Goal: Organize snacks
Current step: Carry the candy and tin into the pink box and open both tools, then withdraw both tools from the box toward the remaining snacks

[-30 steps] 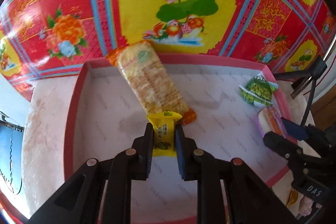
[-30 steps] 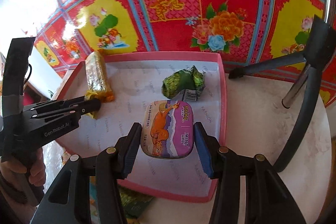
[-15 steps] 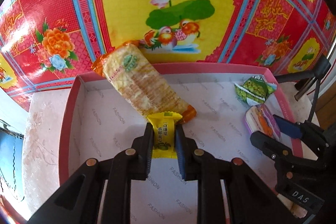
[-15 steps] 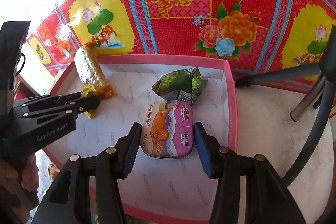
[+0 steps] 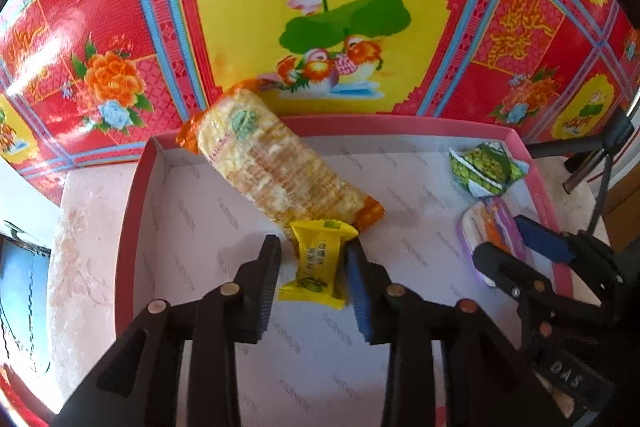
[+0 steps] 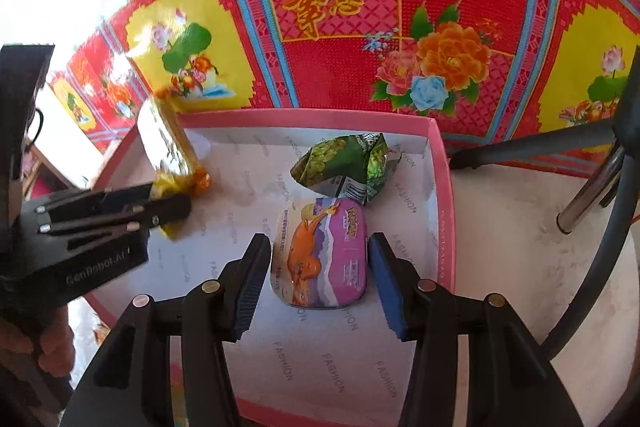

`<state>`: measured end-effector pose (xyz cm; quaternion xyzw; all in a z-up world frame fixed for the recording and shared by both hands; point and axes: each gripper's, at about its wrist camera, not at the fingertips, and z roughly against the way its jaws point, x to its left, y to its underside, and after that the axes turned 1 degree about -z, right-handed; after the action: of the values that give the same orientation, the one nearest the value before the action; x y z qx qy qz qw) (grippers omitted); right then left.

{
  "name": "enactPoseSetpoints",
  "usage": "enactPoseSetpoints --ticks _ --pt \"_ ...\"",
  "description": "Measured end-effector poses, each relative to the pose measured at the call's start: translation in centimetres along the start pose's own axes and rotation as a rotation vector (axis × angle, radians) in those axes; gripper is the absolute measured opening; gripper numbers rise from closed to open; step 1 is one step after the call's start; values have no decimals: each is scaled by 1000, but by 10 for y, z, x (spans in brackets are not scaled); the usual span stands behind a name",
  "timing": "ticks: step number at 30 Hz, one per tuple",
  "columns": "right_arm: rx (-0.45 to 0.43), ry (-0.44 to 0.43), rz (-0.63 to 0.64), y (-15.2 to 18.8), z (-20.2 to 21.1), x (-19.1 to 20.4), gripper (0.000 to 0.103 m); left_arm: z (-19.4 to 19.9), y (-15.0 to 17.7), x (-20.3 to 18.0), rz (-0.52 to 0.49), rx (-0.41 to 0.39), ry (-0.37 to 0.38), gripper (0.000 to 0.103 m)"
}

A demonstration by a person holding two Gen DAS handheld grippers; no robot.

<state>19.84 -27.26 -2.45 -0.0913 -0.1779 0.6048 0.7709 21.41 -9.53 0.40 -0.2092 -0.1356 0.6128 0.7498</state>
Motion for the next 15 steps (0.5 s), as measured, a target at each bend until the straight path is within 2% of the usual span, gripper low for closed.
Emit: enactPoseSetpoints --ticks 3,5,8,15 --pt "13 -25 -28 -2 2 -3 54 8 1 3 16 12 15 34" --pt "12 -39 -50 -3 7 -7 61 16 2 5 26 4 16 35" --pt "-11 -36 -68 -6 20 -11 67 27 4 7 38 -8 15 38" --pt "-52 -56 -42 -3 49 -6 67 56 13 12 64 -31 17 39"
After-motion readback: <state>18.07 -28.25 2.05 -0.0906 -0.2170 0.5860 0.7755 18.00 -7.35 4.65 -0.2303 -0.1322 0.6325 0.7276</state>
